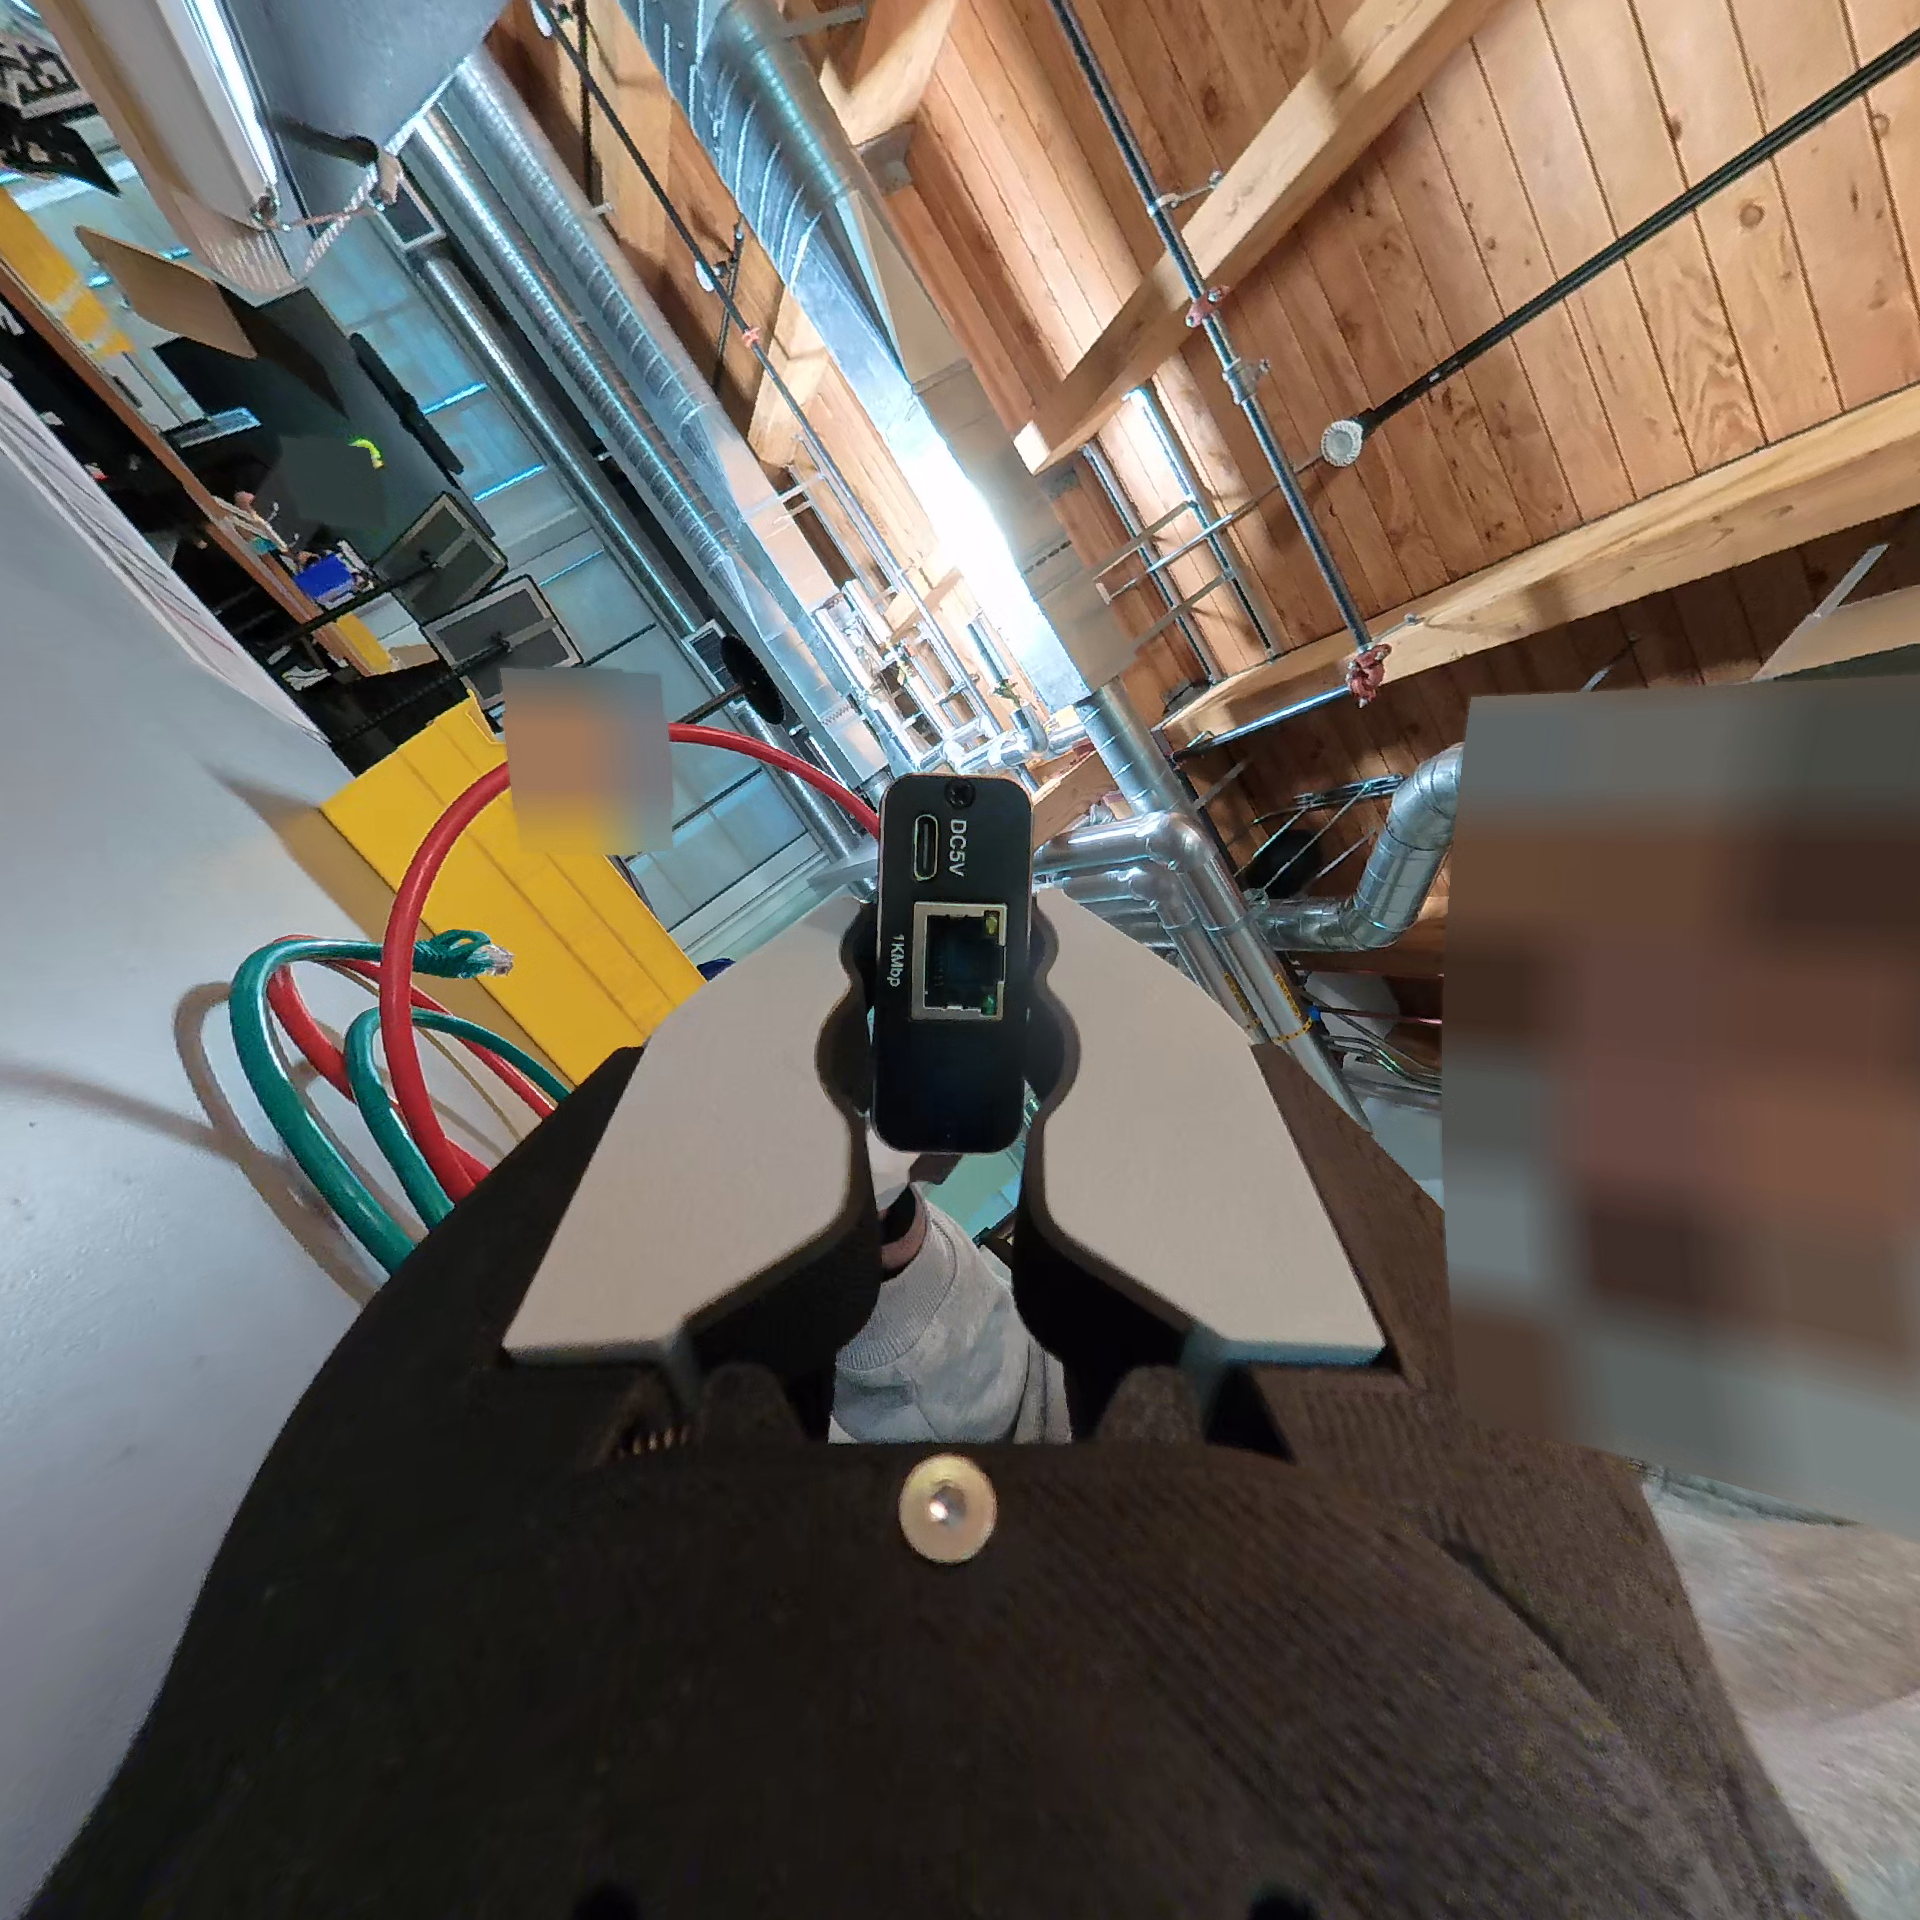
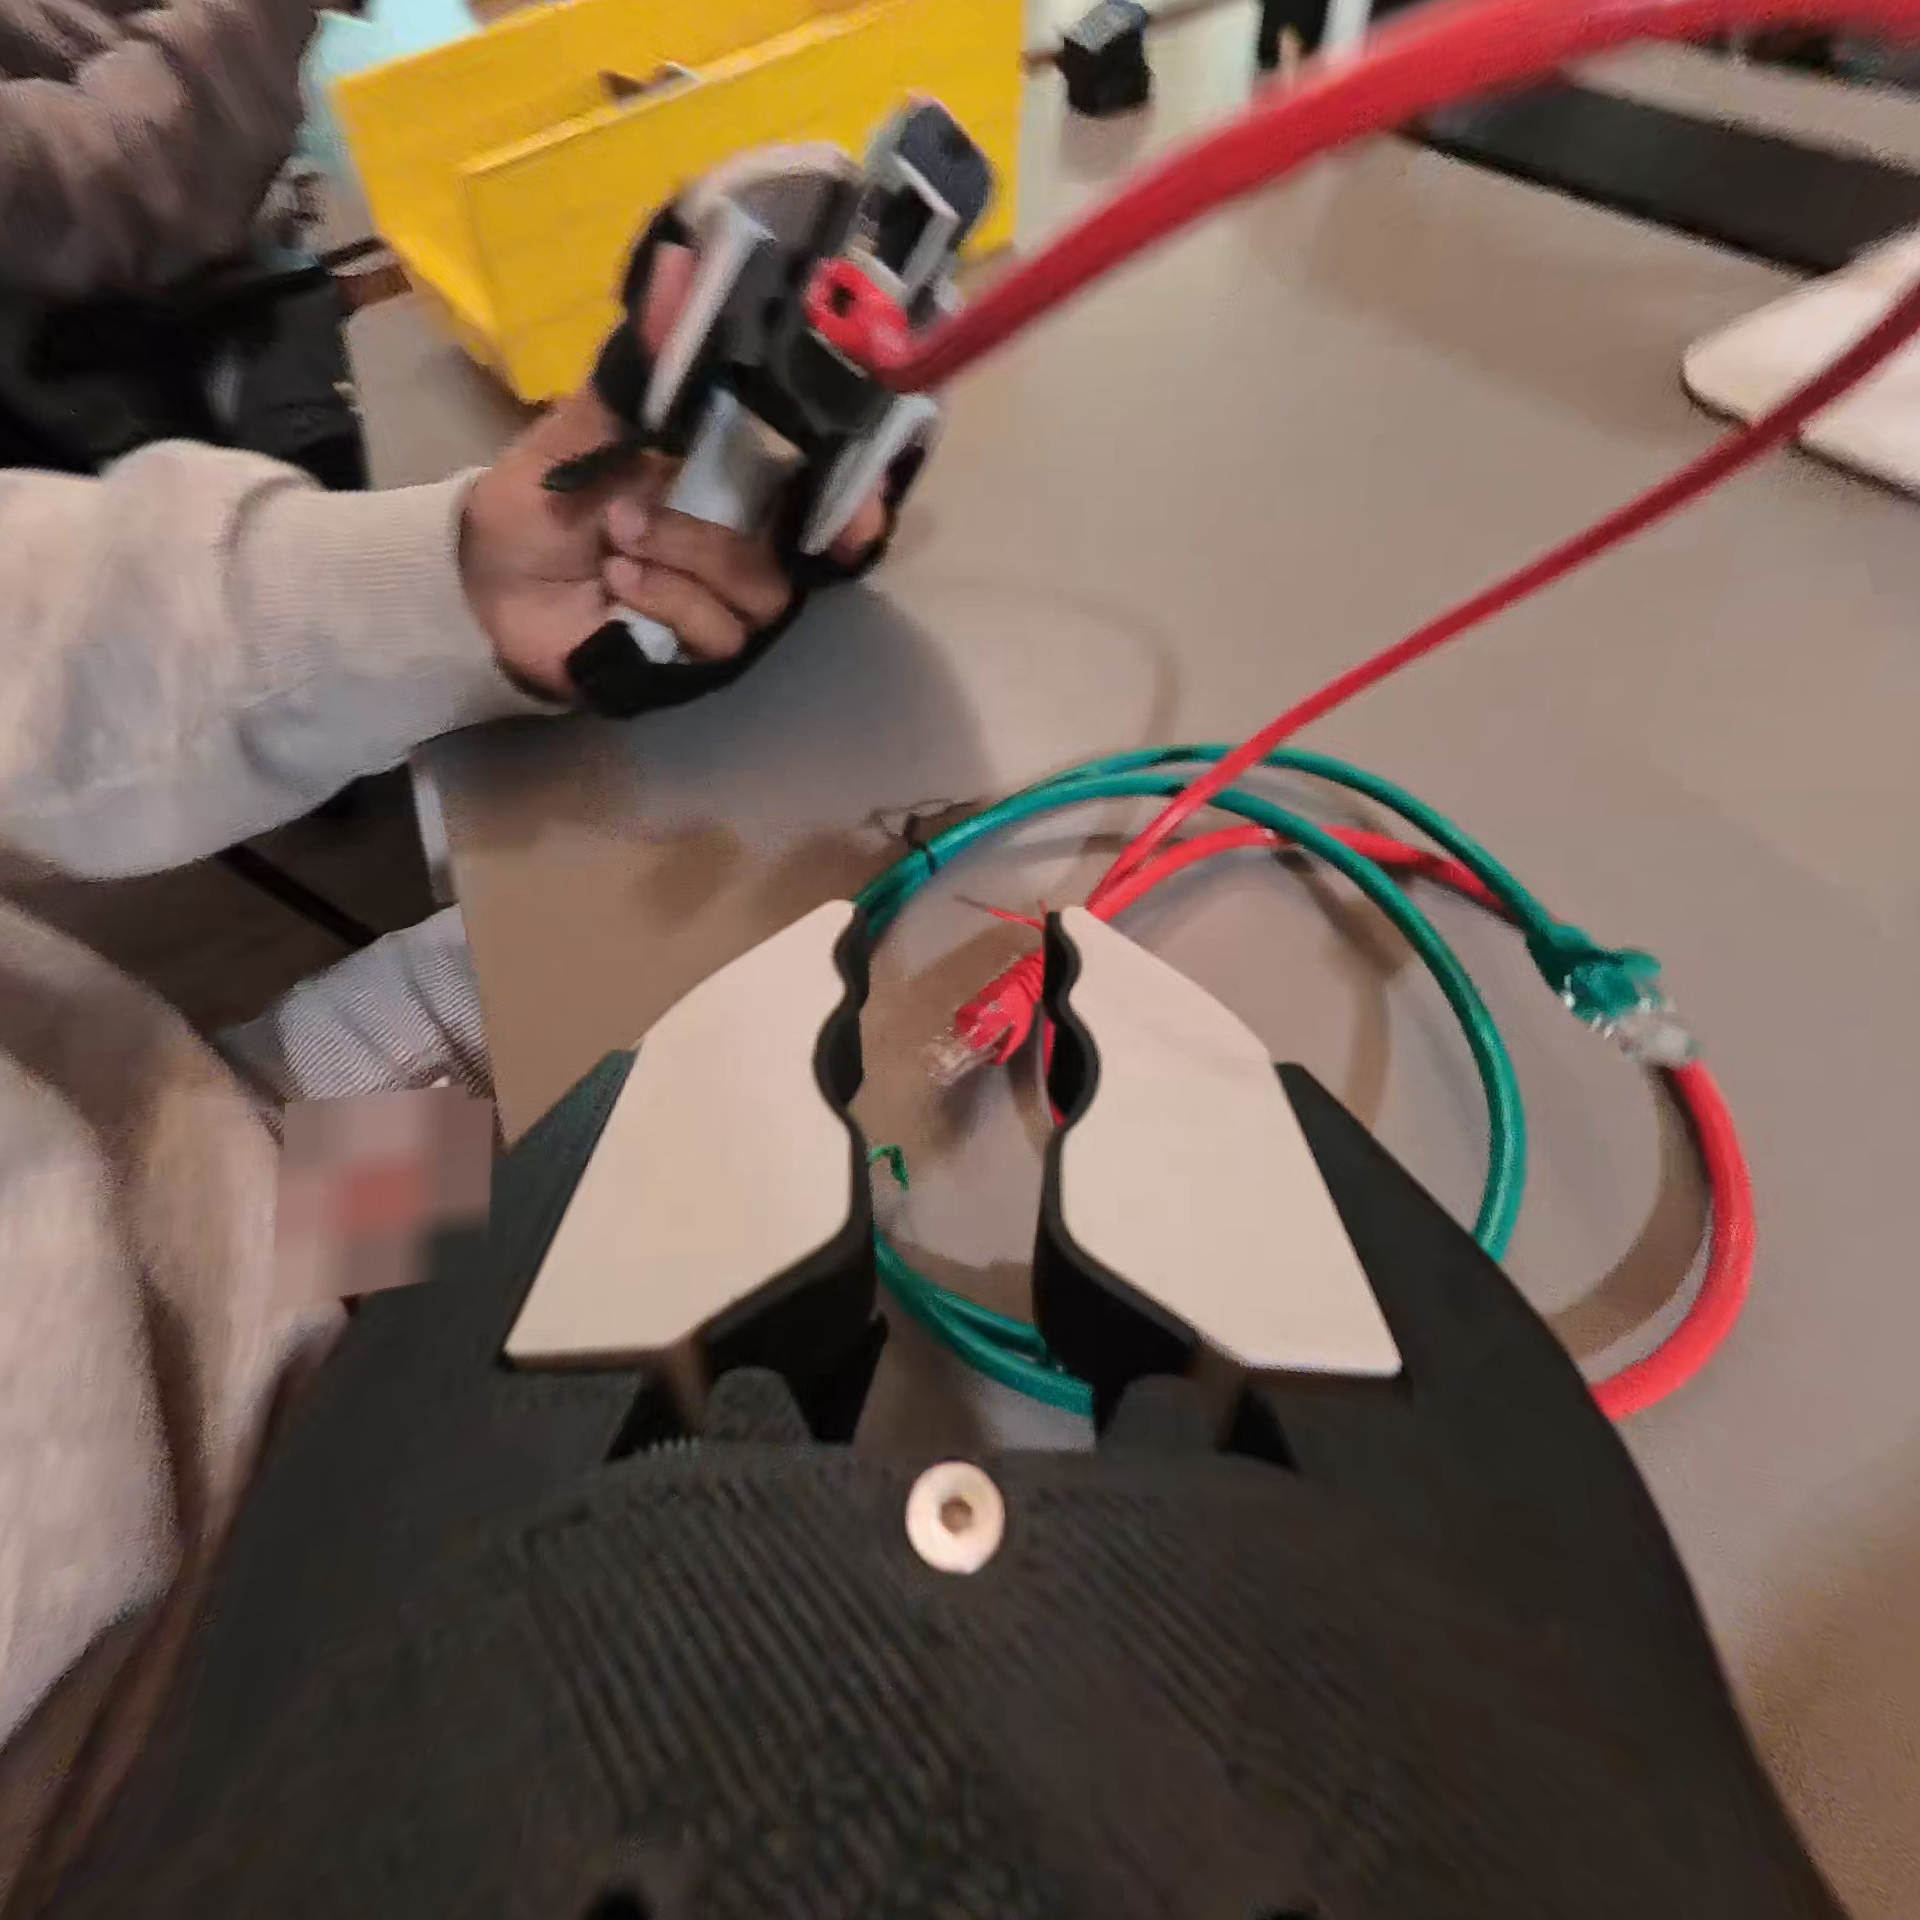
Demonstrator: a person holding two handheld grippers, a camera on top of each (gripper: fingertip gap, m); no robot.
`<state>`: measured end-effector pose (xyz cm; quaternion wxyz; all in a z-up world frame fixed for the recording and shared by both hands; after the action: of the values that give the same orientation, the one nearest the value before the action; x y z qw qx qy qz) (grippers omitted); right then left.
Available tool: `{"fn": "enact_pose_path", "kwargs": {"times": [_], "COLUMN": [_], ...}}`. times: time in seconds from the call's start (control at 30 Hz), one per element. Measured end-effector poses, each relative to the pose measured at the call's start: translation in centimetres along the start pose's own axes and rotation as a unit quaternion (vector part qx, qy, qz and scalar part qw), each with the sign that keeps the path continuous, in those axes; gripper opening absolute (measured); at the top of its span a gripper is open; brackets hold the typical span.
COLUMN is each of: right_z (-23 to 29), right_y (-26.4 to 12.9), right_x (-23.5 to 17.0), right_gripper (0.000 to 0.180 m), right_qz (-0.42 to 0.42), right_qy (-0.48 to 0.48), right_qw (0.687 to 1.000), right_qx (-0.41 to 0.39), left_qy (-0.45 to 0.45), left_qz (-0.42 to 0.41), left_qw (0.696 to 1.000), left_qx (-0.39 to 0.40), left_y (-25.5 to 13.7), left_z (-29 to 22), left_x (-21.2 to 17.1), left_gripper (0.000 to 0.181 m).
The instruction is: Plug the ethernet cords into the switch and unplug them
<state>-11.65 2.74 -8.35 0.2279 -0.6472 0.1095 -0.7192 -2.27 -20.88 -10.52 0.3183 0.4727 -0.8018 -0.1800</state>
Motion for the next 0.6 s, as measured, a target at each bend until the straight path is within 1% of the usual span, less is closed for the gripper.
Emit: {"fn": "enact_pose_path", "kwargs": {"times": [0.07, 0.2, 0.27, 0.33, 0.43, 0.5, 0.6], "right_z": [-0.2, 0.2, 0.7, 1.0, 1.0, 0.7, 0.3], "right_y": [1.2, 3.3, 3.9, 4.1, 3.7, 3.0, 1.2], "right_x": [-0.7, -2.1, -2.6, -2.5, -2.3, -1.8, -0.3], "right_gripper": [0.040, 0.050, 0.050, 0.033, 0.026, 0.025, 0.025], "right_qz": [0.047, 0.159, 0.193, 0.196, 0.195, 0.162, 0.077], "right_qy": [0.005, -0.041, -0.060, -0.067, -0.060, -0.023, 0.023], "right_qw": [0.999, 0.983, 0.976, 0.976, 0.978, 0.986, 0.996], "right_qx": [-0.023, -0.080, -0.084, -0.075, -0.051, -0.021, 0.032], "left_qy": [0.000, 0.000, 0.000, 0.000, 0.000, 0.002, 0.005], "left_qz": [0.000, 0.001, 0.001, 0.002, 0.001, 0.000, -0.001], "left_qw": [1.000, 1.000, 1.000, 1.000, 1.000, 1.000, 1.000], "left_qx": [0.000, -0.001, -0.001, -0.001, -0.002, -0.003, -0.007], "left_y": [0.0, 0.0, 0.0, 0.0, 0.0, 0.0, 0.0], "left_z": [0.0, 0.0, 0.0, 0.0, -0.1, -0.1, -0.2], "left_x": [0.0, -0.1, -0.1, -0.1, -0.1, -0.1, 0.0], "left_gripper": [0.026, 0.025, 0.025, 0.025, 0.025, 0.025, 0.025]}}
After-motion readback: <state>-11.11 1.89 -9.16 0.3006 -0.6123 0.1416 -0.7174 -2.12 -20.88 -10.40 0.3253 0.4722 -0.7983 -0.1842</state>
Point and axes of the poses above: each gripper's, where its closed fingertips meet, y out along the fingers, x out of its top, z = x × y across the jaws, the point moved 8 cm from there along -y, back along the fingers, and after that the axes turned 1 degree about -z, right-handed, at the moved point
